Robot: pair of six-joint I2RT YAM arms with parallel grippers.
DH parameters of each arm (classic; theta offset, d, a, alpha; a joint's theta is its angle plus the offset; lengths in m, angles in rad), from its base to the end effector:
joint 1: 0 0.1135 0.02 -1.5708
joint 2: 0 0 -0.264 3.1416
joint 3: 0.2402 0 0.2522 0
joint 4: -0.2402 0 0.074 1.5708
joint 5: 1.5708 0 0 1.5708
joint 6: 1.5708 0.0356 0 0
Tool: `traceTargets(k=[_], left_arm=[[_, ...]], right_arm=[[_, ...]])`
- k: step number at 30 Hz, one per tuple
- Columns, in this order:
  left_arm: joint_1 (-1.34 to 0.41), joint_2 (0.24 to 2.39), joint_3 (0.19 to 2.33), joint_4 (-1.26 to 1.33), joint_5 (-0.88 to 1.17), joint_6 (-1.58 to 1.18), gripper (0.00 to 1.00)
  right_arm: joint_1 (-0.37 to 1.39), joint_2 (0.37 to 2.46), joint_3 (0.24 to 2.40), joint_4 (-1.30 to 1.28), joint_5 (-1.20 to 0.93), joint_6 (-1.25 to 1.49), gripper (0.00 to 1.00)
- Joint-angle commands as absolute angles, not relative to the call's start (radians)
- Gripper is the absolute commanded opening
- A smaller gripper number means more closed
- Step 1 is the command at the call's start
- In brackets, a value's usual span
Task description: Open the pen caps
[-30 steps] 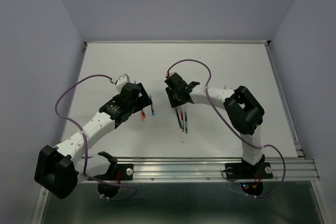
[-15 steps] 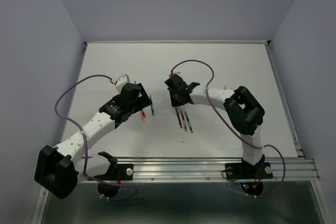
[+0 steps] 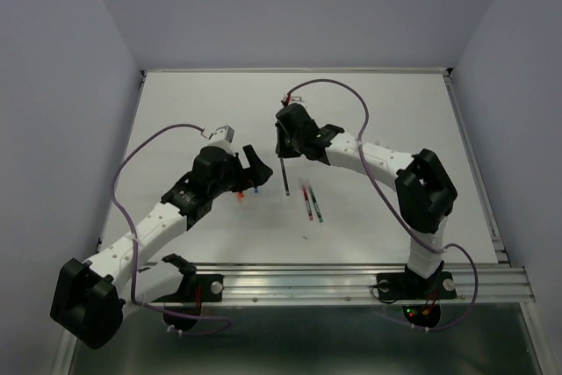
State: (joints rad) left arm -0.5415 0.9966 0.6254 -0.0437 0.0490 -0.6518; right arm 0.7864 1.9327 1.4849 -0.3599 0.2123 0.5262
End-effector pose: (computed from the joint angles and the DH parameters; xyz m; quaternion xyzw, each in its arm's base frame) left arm 0.1935 -0.1184 0.2581 -0.0328 0.8368 -0.3238 0.4403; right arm 0.3129 0.3029 0.2298 -0.0806 0.9202 0.1480 0.3533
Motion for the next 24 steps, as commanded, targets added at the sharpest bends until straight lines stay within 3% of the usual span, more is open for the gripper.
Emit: traceTargets(k=[1,8,14,17,24], left_arm=[[-0.551,0.96,0.589,0.158,0.201,-0.595,0.99],[-0.554,1.023,0.586,0.257,0.212,-0.592,0.99],[-0.555,1.109,0.626,0.337,0.252,-0.601,0.9],[-0.555,1.127,0.634,0.351,0.252,-0.607,0.82],[-0.555,1.127,0.626,0.383,0.253,-0.629,0.48]], right_arm=[[0.77,1.823,1.487,-0.221,0.16,0.601,0.01],[0.747,1.68,1.378,-0.069,0.04,0.686,0.01],[0.747,1.646,1.359,-0.035,0.023,0.716,0.02],[0.747,1.64,1.353,-0.02,0.017,0.727,0.02],[0.747,1.643,1.339,-0.011,0.012,0.729,0.02]])
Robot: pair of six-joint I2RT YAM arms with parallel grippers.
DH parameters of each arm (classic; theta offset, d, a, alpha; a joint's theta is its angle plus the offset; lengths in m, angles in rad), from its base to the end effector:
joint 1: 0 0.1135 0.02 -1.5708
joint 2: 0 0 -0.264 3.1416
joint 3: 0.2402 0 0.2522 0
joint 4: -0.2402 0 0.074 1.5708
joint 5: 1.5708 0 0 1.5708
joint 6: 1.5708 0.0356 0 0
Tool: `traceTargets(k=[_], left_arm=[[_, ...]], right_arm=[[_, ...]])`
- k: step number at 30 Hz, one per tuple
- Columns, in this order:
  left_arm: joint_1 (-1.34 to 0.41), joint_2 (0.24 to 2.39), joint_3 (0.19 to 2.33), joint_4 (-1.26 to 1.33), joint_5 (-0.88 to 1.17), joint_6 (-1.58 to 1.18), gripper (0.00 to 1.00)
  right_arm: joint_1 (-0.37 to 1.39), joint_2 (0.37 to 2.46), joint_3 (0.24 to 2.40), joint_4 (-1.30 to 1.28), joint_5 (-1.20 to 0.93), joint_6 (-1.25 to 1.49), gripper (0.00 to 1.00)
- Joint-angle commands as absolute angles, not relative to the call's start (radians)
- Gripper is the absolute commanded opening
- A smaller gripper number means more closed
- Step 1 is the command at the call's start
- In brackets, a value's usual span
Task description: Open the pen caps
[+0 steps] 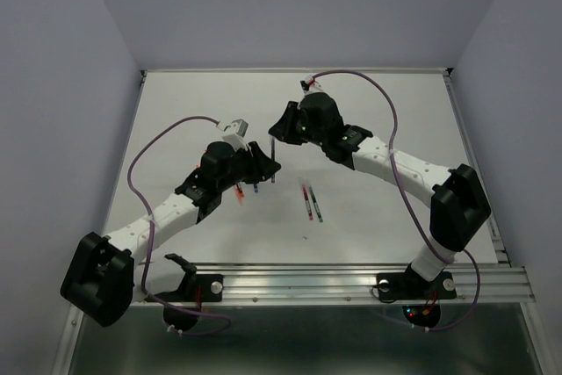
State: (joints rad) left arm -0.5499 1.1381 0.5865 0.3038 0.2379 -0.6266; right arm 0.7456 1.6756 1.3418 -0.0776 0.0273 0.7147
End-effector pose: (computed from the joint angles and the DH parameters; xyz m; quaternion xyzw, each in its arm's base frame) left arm 0.2127 -0.1402 0.2493 0.0428 0.7857 -0.4164 0.4555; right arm 0.2939 0.2701 0.3087 -0.0054 0.8366 0.3568 0.4157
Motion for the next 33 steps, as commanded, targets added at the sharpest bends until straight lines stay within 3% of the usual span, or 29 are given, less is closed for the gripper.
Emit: traceTargets(k=[1,3,6,12,13,17,23,27,33], left_arm=[[-0.554,1.129,0.626,0.387,0.256,-0.629,0.45],[-0.555,1.134,0.627,0.388,0.258,-0.627,0.4],[-0.555,1.141,0.63,0.393,0.265,-0.627,0.24],[-0.555,1.134,0.626,0.403,0.253,-0.634,0.0],[-0.555,1.131,0.624,0.406,0.252,-0.634,0.0],[-0.555,1.111,0.615,0.42,0.25,-0.63,0.0],[-0.555,1.091,0.607,0.425,0.241,-0.63,0.0],[-0.555,1.097,0.611,0.428,0.247,-0.63,0.0],[-0.555,1.097,0.609,0.428,0.261,-0.627,0.0]], right_arm=[[0.747,1.644,1.338,-0.011,0.009,0.73,0.02],[0.747,1.649,1.333,-0.011,0.009,0.735,0.02],[0.747,1.651,1.322,0.006,-0.021,0.741,0.03],[0.747,1.644,1.309,0.025,-0.026,0.739,0.06],[0.747,1.646,1.307,0.023,-0.029,0.73,0.09],[0.747,1.644,1.293,0.023,-0.04,0.713,0.4],[0.747,1.64,1.285,0.023,-0.035,0.71,0.44],[0.747,1.64,1.287,0.026,-0.031,0.703,0.33],[0.747,1.64,1.295,0.031,-0.02,0.695,0.37]])
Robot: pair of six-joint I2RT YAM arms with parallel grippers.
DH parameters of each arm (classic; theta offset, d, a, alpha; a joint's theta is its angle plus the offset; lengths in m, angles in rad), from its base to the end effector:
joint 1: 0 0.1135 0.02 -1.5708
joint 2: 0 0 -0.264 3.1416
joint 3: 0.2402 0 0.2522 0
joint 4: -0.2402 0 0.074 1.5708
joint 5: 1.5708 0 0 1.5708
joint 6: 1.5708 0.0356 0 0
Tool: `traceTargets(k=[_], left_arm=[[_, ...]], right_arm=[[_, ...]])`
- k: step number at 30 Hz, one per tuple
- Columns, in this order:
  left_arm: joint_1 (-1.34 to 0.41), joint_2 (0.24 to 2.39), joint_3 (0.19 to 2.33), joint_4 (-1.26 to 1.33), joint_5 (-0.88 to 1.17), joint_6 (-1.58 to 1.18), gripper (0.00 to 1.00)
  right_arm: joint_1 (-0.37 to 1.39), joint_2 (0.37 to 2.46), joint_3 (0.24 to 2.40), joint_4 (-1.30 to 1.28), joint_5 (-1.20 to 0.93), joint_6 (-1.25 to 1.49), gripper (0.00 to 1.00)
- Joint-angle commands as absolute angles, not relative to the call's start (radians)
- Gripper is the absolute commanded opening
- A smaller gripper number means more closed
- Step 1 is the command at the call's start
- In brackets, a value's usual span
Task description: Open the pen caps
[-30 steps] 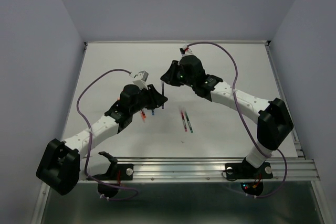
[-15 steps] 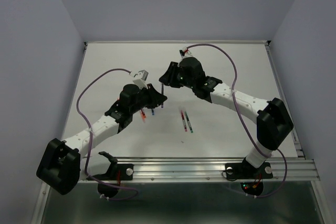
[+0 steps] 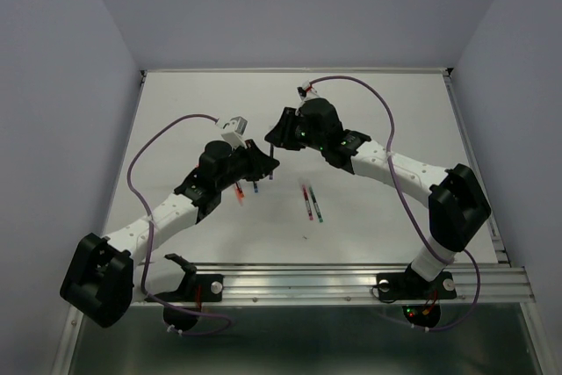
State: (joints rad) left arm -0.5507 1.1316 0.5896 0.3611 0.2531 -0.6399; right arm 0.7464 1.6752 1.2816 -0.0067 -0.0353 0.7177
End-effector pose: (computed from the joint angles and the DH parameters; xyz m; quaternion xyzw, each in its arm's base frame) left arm 0.2128 -0.1412 0.2580 0.0468 0.7648 -0.4365 0.4716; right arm 0.2911 0.2709 0.2948 -0.0217 0.8332 0.3801 0.4010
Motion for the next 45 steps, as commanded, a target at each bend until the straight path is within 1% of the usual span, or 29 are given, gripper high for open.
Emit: traceTargets(k=[1,4,8,11,28,34,35,36,38,41,42,44,45], left_arm=[[-0.555,1.095,0.607,0.429,0.264,-0.629,0.0],[-0.557,1.089,0.604,0.431,0.267,-0.629,0.0],[-0.558,1.081,0.6,0.431,0.273,-0.63,0.0],[-0.561,1.081,0.597,0.433,0.275,-0.632,0.0],[-0.565,1.072,0.589,0.436,0.267,-0.634,0.0],[-0.565,1.074,0.586,0.436,0.265,-0.632,0.0],[-0.565,1.074,0.586,0.436,0.265,-0.634,0.0],[-0.565,1.072,0.584,0.436,0.265,-0.635,0.0],[-0.565,1.068,0.584,0.436,0.264,-0.634,0.0],[-0.565,1.063,0.584,0.436,0.264,-0.63,0.0],[-0.566,1.06,0.583,0.436,0.268,-0.635,0.0],[-0.566,1.052,0.574,0.436,0.275,-0.64,0.0],[-0.566,1.048,0.568,0.434,0.276,-0.644,0.0]], right_arm=[[0.747,1.641,1.296,0.031,-0.02,0.696,0.37],[0.747,1.647,1.301,0.031,-0.014,0.701,0.41],[0.747,1.652,1.313,0.032,-0.005,0.707,0.43],[0.747,1.652,1.325,0.04,0.023,0.709,0.43],[0.747,1.655,1.362,0.067,0.02,0.706,0.43],[0.747,1.657,1.364,0.086,0.011,0.713,0.4],[0.747,1.655,1.364,0.089,0.011,0.715,0.39],[0.747,1.657,1.365,0.089,0.008,0.713,0.35],[0.747,1.657,1.364,0.089,0.009,0.712,0.32],[0.747,1.657,1.358,0.09,0.018,0.712,0.2],[0.747,1.655,1.358,0.091,0.029,0.71,0.12],[0.747,1.655,1.358,0.095,0.052,0.692,0.04],[0.747,1.657,1.361,0.097,0.063,0.683,0.01]])
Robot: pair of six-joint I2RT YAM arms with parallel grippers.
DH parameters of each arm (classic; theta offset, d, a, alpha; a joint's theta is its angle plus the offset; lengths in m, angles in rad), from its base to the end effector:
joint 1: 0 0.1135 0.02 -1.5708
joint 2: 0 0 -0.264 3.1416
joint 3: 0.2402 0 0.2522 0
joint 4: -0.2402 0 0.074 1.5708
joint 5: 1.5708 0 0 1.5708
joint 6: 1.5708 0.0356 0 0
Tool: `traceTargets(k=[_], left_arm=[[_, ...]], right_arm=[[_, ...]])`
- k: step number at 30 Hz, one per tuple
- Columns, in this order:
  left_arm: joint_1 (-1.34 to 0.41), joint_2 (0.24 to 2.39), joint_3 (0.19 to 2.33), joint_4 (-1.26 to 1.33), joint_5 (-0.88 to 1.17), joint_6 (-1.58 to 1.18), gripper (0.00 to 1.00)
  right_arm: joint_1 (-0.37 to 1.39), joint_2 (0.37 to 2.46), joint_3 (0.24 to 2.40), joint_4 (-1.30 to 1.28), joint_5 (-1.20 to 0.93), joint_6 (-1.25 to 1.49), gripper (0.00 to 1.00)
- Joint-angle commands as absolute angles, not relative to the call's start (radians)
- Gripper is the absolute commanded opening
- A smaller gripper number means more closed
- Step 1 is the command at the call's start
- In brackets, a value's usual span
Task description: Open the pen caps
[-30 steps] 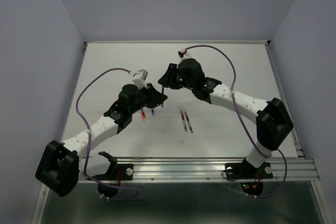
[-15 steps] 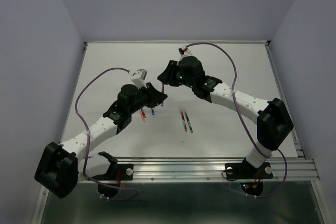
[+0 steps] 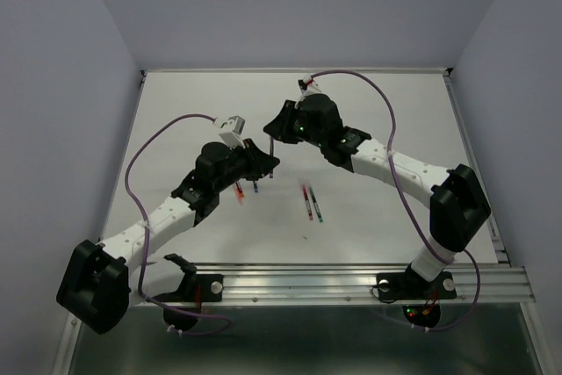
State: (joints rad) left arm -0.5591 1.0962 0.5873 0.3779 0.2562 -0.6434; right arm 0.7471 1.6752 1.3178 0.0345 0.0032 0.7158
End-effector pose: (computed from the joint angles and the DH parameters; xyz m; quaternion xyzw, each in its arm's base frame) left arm 0.2072 -0.1403 0.2672 0.0527 0.7486 -0.4491 0.4849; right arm 0.2950 0.2730 0.3118 -0.0118 0.8115 0.3893 0.4357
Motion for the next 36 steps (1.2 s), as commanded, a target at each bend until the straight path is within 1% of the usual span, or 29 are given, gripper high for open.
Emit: traceTargets(k=[1,3,5,10,13,16,18,19,21,23,24,25,27,28,29,32,35,36], left_arm=[[-0.566,1.042,0.56,0.433,0.281,-0.655,0.0],[-0.568,1.02,0.529,0.428,0.305,-0.669,0.0],[-0.577,0.991,0.491,0.419,0.331,-0.687,0.0],[-0.617,0.927,0.401,0.361,0.307,-0.718,0.0],[-0.634,0.884,0.361,0.344,0.307,-0.752,0.0],[-0.638,0.864,0.345,0.319,0.29,-0.762,0.0],[-0.641,0.845,0.344,0.305,0.27,-0.772,0.0],[-0.641,0.842,0.347,0.292,0.226,-0.779,0.0],[-0.64,0.847,0.374,0.221,0.164,-0.788,0.0],[-0.64,0.891,0.432,0.122,0.046,-0.807,0.0],[-0.64,0.911,0.457,0.085,0.011,-0.811,0.0],[-0.638,0.935,0.509,0.022,-0.079,-0.83,0.0],[-0.634,1.018,0.595,-0.036,-0.147,-0.836,0.0],[-0.63,1.05,0.595,-0.066,-0.162,-0.836,0.0],[-0.621,1.113,0.651,-0.119,-0.179,-0.828,0.0],[-0.606,1.228,0.751,-0.225,-0.248,-0.839,0.0],[-0.592,1.304,0.798,-0.264,-0.264,-0.845,0.0],[-0.578,1.318,0.804,-0.264,-0.261,-0.842,0.0]], right_arm=[[0.747,1.657,1.364,0.097,0.078,0.674,0.01],[0.738,1.664,1.382,0.097,0.119,0.646,0.01],[0.69,1.672,1.402,0.1,0.149,0.63,0.01],[0.557,1.713,1.475,0.163,0.172,0.592,0.01],[0.491,1.756,1.534,0.208,0.143,0.578,0.01],[0.471,1.787,1.594,0.207,0.121,0.574,0.01],[0.46,1.784,1.598,0.203,0.106,0.568,0.01],[0.451,1.775,1.588,0.201,0.104,0.563,0.01],[0.451,1.735,1.517,0.178,0.098,0.516,0.01],[0.451,1.694,1.426,0.121,0.083,0.456,0.01],[0.451,1.684,1.398,0.089,0.075,0.443,0.03],[0.451,1.678,1.369,0.027,0.074,0.431,0.04],[0.451,1.674,1.304,-0.077,0.08,0.402,0.05],[0.451,1.675,1.287,-0.078,0.086,0.388,0.05],[0.451,1.678,1.27,-0.13,0.103,0.387,0.05],[0.451,1.678,1.207,-0.172,0.123,0.374,0.06],[0.451,1.684,1.166,-0.175,0.11,0.345,0.1],[0.451,1.695,1.166,-0.186,0.112,0.338,0.1]])
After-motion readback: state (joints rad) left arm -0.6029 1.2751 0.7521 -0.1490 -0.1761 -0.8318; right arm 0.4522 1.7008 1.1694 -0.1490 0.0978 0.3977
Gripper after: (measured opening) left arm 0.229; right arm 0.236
